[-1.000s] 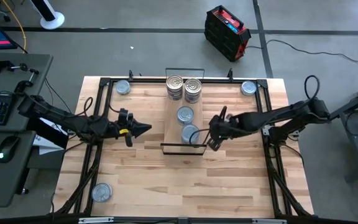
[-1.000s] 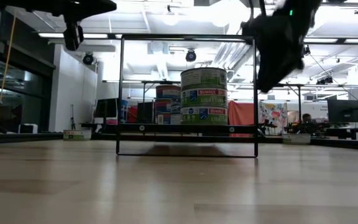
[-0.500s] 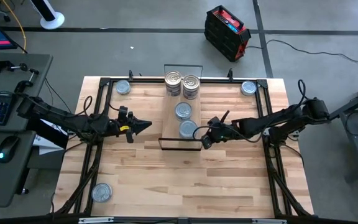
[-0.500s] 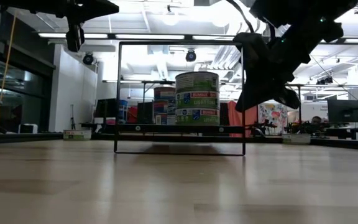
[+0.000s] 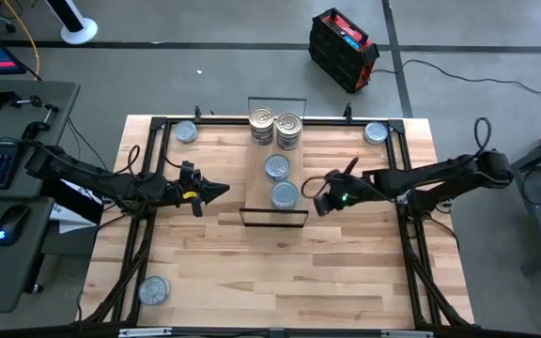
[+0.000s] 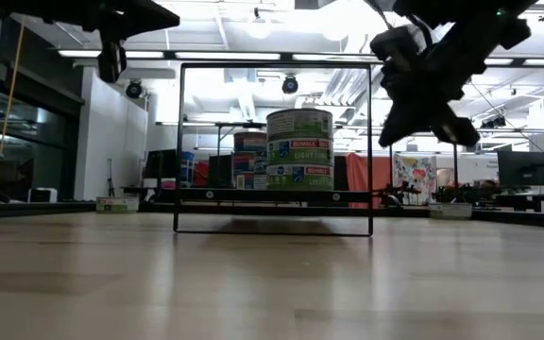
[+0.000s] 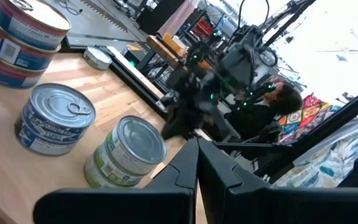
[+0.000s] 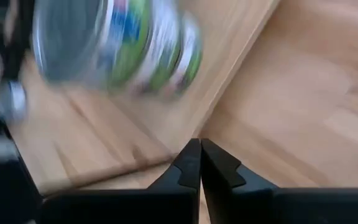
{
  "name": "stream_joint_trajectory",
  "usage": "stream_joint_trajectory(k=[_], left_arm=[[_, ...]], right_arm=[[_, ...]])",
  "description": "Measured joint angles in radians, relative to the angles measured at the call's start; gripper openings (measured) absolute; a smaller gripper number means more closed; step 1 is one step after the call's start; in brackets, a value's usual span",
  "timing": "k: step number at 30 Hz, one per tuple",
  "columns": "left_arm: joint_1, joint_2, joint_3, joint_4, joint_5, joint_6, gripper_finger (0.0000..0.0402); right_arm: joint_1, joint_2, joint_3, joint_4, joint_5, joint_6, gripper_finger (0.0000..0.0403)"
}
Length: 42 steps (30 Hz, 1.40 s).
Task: Stack canned seafood by type on shelf
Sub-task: Adjust the green tuna cans on the shelf
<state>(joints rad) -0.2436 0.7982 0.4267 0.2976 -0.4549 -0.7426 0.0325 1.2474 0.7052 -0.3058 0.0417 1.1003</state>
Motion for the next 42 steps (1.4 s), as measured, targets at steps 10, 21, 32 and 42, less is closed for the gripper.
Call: stream_joint_trajectory(k=[10, 21, 32, 42], left_arm=[[0.000, 0.000, 0.000, -0.011, 0.000, -0.017, 0.0000], [-0.002, 0.000, 0.000, -0.037, 0.001, -0.023, 0.0000], [-0.020, 0.000, 0.000, -0.381, 0.004, -0.134, 0.0000], [-0.020, 0.000, 0.000, -0.410, 0.003, -0.195, 0.0000]], right_arm=[[-0.167, 0.118, -0.001, 0.195, -0.079, 0.171, 0.0000], [-0.147, 0.278, 0.000, 0.371, -0.159, 0.263, 0.0000], [-0.105, 0.279, 0.000, 0.377, -0.093, 0.291, 0.0000], [-0.084, 0.279, 0.000, 0.377, -0.045, 0.322, 0.0000]])
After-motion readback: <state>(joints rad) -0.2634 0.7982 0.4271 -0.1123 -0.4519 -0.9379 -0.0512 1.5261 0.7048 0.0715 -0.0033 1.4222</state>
